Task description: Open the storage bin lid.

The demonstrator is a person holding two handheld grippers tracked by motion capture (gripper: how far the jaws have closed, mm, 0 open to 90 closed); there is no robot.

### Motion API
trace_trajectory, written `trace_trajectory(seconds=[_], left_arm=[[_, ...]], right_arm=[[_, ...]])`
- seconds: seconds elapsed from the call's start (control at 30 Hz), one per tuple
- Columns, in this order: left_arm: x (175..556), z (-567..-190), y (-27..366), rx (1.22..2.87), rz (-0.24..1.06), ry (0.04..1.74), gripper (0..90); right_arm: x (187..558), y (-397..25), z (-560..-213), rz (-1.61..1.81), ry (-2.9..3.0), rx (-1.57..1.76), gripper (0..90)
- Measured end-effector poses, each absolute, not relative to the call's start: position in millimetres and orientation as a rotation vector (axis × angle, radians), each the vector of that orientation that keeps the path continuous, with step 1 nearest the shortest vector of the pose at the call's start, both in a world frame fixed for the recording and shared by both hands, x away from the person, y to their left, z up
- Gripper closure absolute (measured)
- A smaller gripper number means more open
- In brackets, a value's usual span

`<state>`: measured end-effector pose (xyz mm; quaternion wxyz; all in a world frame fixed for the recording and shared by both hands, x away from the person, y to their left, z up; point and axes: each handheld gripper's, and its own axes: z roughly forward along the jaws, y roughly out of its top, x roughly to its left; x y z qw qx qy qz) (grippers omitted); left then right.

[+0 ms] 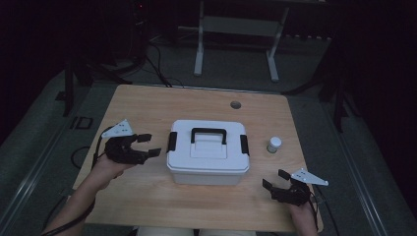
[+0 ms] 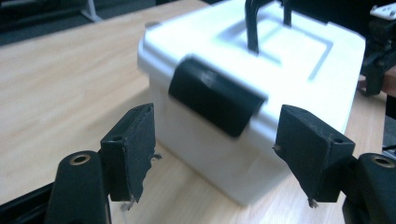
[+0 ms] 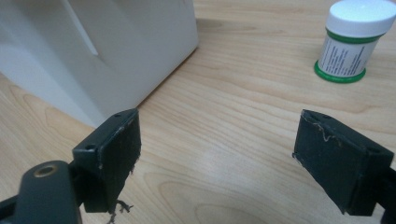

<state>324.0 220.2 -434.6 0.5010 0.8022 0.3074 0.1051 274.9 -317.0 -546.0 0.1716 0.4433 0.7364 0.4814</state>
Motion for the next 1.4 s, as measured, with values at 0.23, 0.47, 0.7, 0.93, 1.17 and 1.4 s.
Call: trace_trajectory(seconds=[0.23, 0.47, 0.7, 0.93, 1.17, 1.4], left_arm=[[345, -413, 188, 1.976, 0.248, 0.669, 28.7], [364, -404, 155, 2.034, 0.216, 0.616, 28.7], [378, -402, 129, 2.079, 0.212, 0.591, 28.7], [390, -398, 109, 2.110, 0.163, 0.552, 31.4], [399, -400, 93, 2.171, 0.109, 0.503, 40.8], [402, -403, 84, 2.192, 0.058, 0.472, 49.6]], right_arm=[[276, -315, -546, 1.362, 2.082, 1.263, 14.7], [276, -314, -547, 1.345, 2.106, 1.257, 14.7], [276, -312, -548, 1.341, 2.131, 1.239, 14.7], [275, -314, -548, 1.354, 2.136, 1.240, 14.7], [275, -314, -549, 1.354, 2.145, 1.233, 14.7], [274, -314, -549, 1.346, 2.148, 1.231, 14.7]])
